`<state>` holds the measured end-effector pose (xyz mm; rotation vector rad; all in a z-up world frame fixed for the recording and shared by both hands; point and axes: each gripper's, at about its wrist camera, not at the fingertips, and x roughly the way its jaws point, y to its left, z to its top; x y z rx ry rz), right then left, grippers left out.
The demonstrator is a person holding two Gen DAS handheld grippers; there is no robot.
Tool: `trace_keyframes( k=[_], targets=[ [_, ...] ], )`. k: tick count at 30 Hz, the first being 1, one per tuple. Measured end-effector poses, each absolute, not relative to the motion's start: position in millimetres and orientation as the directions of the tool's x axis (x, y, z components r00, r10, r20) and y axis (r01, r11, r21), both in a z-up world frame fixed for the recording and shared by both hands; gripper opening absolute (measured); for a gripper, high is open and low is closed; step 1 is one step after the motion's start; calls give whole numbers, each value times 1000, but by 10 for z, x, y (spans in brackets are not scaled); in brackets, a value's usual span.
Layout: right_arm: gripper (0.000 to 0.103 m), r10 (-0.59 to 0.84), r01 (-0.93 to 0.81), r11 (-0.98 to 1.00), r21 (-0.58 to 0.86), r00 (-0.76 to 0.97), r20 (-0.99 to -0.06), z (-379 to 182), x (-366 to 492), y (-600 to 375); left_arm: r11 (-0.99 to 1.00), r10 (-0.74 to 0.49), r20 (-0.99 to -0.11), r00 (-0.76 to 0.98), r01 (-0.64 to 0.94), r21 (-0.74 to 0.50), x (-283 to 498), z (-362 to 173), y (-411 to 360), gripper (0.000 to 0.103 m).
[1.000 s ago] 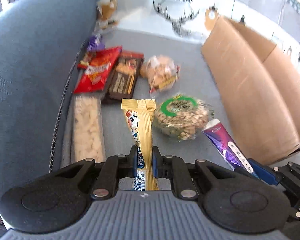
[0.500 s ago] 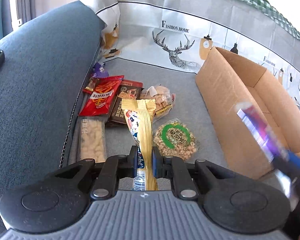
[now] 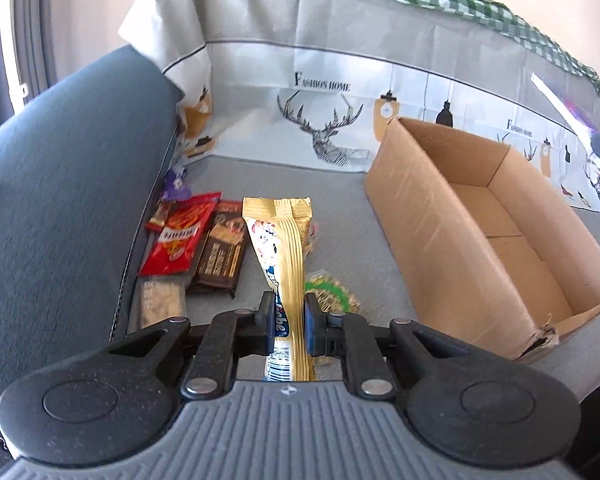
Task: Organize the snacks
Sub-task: 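Carry the yellow bar and purple stick pack over the cardboard box with both tools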
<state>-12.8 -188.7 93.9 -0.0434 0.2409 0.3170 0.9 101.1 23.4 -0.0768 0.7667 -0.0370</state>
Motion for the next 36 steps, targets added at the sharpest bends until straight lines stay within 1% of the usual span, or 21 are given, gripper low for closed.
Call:
trace_keyframes(
  k=[2,4,7,11,15,20,25,29,36],
  targets=[
    [18,268,-271,962,26,929,-253,816,-64,-2047,997,-63,-678,733,14,-78,8,291,957,15],
    [18,237,-229,971,61,924,-299,660,6,-2130,997,-64,-664,745,20,-75,10,344,903,15],
    [18,214,-195,976,94,934,-286,666,26,-2268,997,-64,-636,769,25,-70,14,425,801,15],
    [18,190,-175,982,78,936,-297,642,1,-2335,996,-81,-589,804,40,-81,62,507,609,15],
    [18,166,-163,986,37,939,-302,624,-15,-2392,988,-141,-527,838,82,-132,99,532,396,15],
    [18,128,-123,992,35,941,-314,625,16,-2533,981,-183,-488,854,127,-145,162,521,128,15],
    [18,86,-81,996,29,940,-329,609,70,-2635,975,-222,-467,856,182,-128,342,501,-223,15],
    [18,58,-47,998,43,942,-331,613,71,-2695,959,-282,-439,853,233,-162,422,496,-463,15],
    [18,45,-40,999,23,941,-335,597,74,-2685,936,-351,-443,825,324,-139,394,413,-790,15]
  ],
)
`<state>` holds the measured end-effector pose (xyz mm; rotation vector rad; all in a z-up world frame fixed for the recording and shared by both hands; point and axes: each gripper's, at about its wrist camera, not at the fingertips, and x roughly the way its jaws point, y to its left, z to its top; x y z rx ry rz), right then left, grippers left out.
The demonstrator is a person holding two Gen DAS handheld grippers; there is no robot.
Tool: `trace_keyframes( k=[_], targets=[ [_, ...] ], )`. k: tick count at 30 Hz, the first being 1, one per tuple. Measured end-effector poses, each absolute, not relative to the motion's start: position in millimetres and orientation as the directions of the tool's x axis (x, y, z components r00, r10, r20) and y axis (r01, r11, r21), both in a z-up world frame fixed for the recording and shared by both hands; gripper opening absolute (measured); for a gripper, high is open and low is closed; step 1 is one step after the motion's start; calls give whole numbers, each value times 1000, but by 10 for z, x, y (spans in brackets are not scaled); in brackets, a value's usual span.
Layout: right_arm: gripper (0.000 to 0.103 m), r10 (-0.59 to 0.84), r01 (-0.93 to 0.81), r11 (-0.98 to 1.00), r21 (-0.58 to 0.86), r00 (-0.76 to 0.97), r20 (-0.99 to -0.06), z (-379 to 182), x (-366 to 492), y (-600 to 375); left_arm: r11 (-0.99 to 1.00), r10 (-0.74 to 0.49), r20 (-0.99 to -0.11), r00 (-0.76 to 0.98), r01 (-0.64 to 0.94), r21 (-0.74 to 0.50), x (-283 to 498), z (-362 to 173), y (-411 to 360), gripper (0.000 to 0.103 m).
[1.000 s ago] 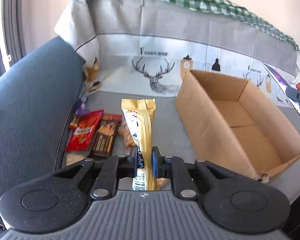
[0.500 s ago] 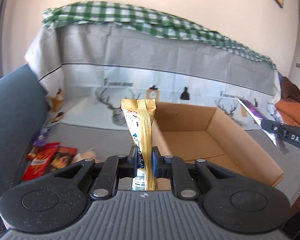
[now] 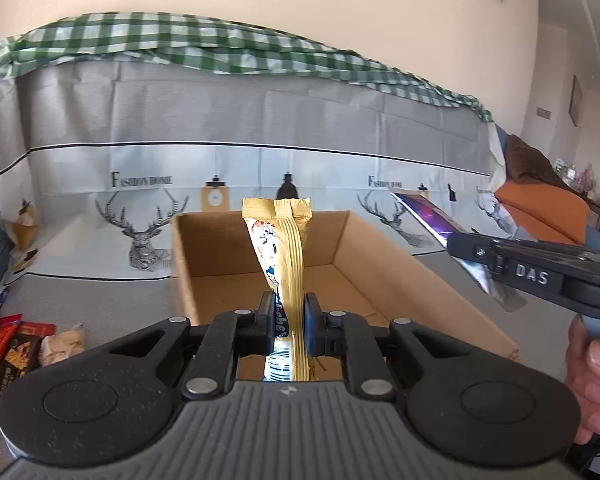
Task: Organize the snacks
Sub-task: 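Carry the yellow bar and purple stick pack over the cardboard box with both tools, then open both tools to drop the snacks into the box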
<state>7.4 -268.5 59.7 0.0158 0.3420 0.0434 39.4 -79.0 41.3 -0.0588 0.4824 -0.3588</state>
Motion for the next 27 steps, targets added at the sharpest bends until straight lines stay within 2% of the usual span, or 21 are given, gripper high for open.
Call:
trace_keyframes(
  k=[12,27],
  targets=[
    [18,32,-34,999,-2,938,-345,589,115,-2641,915,-402,-451,797,372,-158,413,340,-1058,15],
    [18,20,-21,1000,2,937,-348,585,122,-2648,914,-404,-457,792,366,-174,449,350,-1039,15]
  ],
)
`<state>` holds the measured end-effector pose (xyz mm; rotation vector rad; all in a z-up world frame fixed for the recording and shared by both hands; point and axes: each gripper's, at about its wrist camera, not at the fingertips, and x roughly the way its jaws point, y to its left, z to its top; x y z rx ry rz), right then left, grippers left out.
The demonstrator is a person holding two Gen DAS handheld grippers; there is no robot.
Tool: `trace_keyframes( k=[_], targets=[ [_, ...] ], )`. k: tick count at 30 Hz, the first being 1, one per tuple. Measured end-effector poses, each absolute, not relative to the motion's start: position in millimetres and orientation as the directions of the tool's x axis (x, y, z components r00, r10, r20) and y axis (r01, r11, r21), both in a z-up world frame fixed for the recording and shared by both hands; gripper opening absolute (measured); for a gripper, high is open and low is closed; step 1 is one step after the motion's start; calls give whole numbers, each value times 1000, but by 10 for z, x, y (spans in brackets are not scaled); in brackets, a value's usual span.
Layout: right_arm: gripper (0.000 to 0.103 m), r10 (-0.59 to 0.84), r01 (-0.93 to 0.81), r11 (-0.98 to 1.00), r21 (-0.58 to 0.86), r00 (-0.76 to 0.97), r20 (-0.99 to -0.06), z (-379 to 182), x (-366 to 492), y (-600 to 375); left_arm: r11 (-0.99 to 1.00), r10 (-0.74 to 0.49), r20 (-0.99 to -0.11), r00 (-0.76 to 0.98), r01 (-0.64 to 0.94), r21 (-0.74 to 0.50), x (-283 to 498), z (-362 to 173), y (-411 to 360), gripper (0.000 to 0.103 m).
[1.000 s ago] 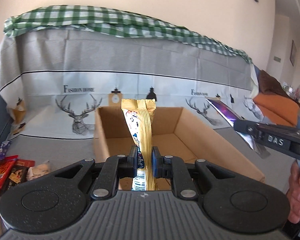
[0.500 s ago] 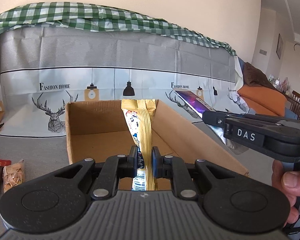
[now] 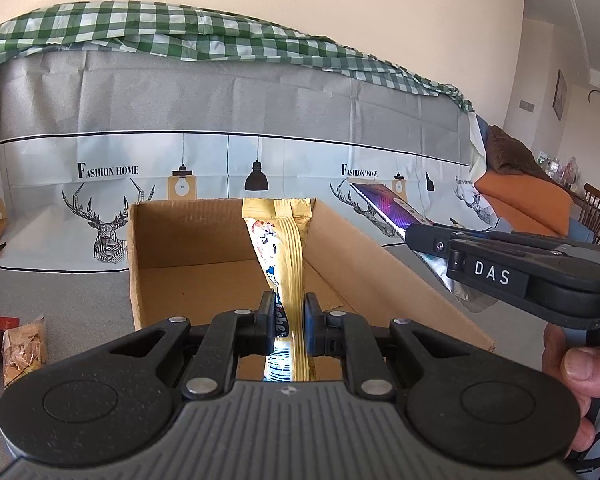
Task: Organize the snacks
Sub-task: 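Open both tools to drop the snacks into the box, then move both tools back to the snack pile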
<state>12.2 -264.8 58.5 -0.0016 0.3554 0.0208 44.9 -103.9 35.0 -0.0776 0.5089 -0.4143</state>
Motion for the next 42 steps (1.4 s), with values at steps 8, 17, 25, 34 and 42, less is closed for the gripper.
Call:
trace_keyframes(
  k=[8,17,25,34,42],
  targets=[
    [24,1,0,1000,2,937,-351,567,127,-2673,891,-454,-451,769,393,-227,452,361,-1008,26],
    [52,-57,61,998,-1,933,-356,556,148,-2712,908,-416,-408,813,347,-235,428,396,-924,51],
    [56,-47,54,999,10,938,-343,573,141,-2666,923,-380,-375,846,316,-220,354,416,-760,51],
    [58,12,4,999,51,948,-319,613,76,-2486,933,-348,-440,828,258,-251,257,447,-309,46],
    [57,99,-67,991,114,947,-304,624,55,-2151,970,-234,-510,828,165,-176,266,702,491,16]
  ],
)
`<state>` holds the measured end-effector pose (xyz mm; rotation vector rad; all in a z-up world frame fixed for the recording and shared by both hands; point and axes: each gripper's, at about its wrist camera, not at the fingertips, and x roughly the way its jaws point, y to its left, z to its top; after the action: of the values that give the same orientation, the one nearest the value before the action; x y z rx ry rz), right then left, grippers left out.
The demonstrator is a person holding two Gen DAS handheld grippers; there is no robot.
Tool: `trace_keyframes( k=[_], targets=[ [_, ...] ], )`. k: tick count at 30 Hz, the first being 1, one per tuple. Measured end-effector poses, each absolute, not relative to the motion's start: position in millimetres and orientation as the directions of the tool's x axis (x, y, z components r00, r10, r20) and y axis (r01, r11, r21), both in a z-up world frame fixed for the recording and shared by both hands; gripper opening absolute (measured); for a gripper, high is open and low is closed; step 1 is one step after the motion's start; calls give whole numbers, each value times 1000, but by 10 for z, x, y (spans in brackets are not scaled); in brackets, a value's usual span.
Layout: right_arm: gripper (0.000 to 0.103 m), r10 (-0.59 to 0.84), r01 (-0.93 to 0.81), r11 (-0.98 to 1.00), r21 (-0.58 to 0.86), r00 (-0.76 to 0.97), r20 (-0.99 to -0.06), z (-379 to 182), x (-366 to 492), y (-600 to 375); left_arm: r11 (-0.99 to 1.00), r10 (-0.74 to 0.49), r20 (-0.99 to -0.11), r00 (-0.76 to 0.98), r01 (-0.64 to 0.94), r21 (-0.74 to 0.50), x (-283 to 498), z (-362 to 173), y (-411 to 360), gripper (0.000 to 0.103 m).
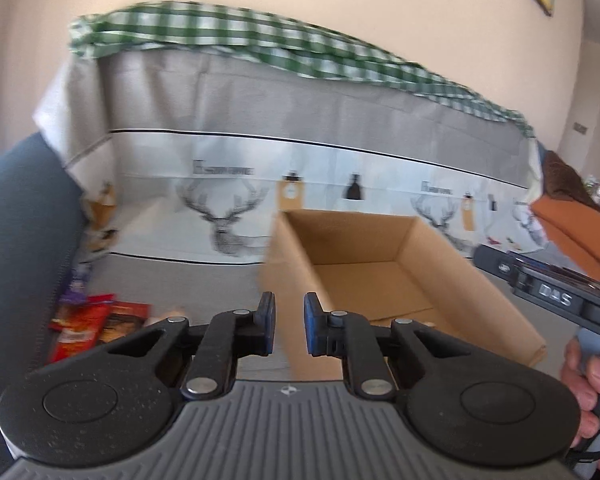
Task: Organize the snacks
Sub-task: 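Move both tools back to the snack pile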
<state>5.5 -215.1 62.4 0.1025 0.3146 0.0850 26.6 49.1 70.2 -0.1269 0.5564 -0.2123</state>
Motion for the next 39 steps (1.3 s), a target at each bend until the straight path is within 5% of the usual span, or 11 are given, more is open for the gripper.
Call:
trace_keyframes(
  k=[4,8,12,15,18,27,39],
  targets=[
    [40,183,-147,979,140,937,-298,632,54,-1877,976,-136,-560,817,15,-215,338,639,1106,16],
    [38,281,-252,958,135,911,-301,650,23,-1526,880,-142,-646,750,-203,-429,419,390,1693,16],
    [39,391,-368,920,133,856,-338,625,2,-1180,849,-129,-721,680,-300,-435,501,279,1881,19],
    [45,451,-438,890,127,801,-393,529,59,-908,880,-77,-775,628,-323,-349,571,251,1834,25],
    [52,480,-483,868,112,760,-439,426,92,-671,895,2,-813,582,-365,-259,597,196,1799,48],
    [82,479,-511,851,118,665,-573,112,299,-326,915,170,-867,469,-402,-38,733,-61,1601,58],
    [91,400,-521,851,63,566,-721,-320,714,-58,899,221,-905,364,-436,44,882,-381,1579,61]
  ],
)
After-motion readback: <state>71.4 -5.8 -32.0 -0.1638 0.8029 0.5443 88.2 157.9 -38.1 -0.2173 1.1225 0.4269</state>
